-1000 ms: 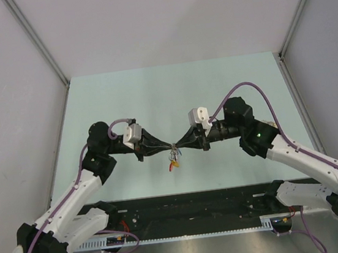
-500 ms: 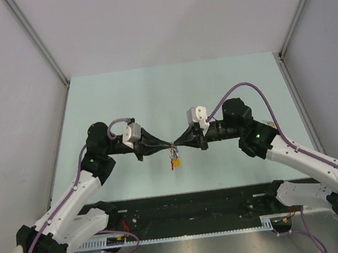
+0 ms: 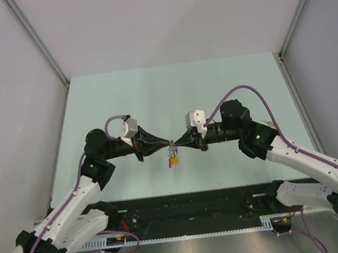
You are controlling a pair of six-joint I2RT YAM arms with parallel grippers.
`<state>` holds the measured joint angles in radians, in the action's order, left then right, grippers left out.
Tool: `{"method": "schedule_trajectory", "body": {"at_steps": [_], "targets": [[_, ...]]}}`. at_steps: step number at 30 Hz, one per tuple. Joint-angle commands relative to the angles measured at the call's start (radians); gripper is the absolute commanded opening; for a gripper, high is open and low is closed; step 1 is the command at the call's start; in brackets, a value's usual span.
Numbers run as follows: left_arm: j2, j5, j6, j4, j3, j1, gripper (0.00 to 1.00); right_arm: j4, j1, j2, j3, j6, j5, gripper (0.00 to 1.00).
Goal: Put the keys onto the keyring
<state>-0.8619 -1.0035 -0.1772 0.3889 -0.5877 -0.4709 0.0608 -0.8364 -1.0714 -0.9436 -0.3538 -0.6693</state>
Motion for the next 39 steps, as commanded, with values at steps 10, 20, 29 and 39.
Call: {"method": "schedule_trajectory", "body": {"at_steps": [10, 20, 29, 39], "targets": [[0.066, 0.062, -0.137, 0.119, 0.032, -0.003, 0.0, -0.048, -0.004, 0.028, -0.006, 0.012, 0.048, 0.0], [0.035, -0.001, -0.134, 0.225, 0.066, -0.002, 0.0, -0.125, 0.025, 0.079, 0.014, 0.078, -0.041, 0.0], [0.029, -0.012, -0.159, 0.309, 0.08, -0.003, 0.0, -0.136, 0.034, 0.067, 0.02, 0.095, -0.046, 0.0], [0.035, -0.02, -0.163, 0.334, 0.089, -0.002, 0.0, -0.151, 0.045, 0.051, 0.022, 0.115, -0.065, 0.0]]}}
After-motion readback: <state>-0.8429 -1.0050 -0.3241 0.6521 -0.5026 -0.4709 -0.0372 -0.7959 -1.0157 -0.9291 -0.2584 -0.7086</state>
